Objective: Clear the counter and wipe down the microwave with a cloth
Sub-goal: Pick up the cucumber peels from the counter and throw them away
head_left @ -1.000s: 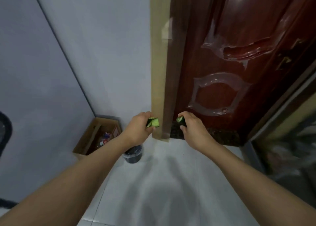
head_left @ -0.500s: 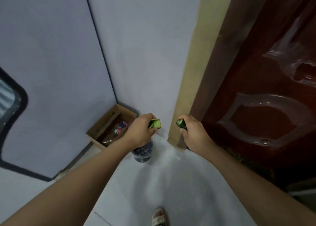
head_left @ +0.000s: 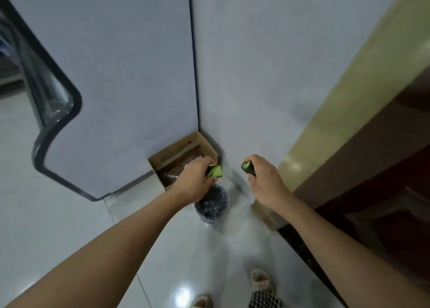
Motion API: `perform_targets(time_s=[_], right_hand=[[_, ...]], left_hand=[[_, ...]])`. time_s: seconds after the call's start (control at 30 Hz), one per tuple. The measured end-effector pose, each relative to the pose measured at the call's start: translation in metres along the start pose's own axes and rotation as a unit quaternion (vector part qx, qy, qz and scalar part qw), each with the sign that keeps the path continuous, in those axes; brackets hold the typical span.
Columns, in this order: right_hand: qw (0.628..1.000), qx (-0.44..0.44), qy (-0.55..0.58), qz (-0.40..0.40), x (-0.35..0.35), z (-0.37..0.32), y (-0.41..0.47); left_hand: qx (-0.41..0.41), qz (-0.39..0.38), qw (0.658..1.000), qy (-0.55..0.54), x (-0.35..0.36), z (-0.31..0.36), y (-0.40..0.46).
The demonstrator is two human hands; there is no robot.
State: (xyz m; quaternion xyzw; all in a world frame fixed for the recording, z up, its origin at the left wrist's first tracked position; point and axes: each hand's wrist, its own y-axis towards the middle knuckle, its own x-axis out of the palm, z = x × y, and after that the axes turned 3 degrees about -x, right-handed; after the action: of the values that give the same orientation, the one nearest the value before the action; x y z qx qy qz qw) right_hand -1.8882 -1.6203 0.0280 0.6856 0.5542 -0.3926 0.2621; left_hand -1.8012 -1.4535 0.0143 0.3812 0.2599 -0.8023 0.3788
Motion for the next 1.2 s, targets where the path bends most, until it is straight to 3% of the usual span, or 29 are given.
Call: perform_targets(time_s=[0.3,0.6,0.83,1.2], right_hand=[[0.986,-0.112,0.009,-0.124,0.03,0.064,0.08],[0.977,-0.094,0.024,-0.192,0.109,0.13,0.118],[0.978,-0.07,0.031,-0.195,0.205,0.189,0.149],[0.978,-0.114,0.04,-0.171,0.387,0.282,0.2]], left_hand=[[-0.183,0.097,0.976,-0.062,0.069,-0.007,0.027],[-0.274,0.114,0.951,-0.088,0.161,-0.055,0.06],[-0.3,0.097,0.945,-0.086,0.246,-0.129,0.095],[-0.311,0.12,0.941,-0.057,0.393,-0.257,0.155]])
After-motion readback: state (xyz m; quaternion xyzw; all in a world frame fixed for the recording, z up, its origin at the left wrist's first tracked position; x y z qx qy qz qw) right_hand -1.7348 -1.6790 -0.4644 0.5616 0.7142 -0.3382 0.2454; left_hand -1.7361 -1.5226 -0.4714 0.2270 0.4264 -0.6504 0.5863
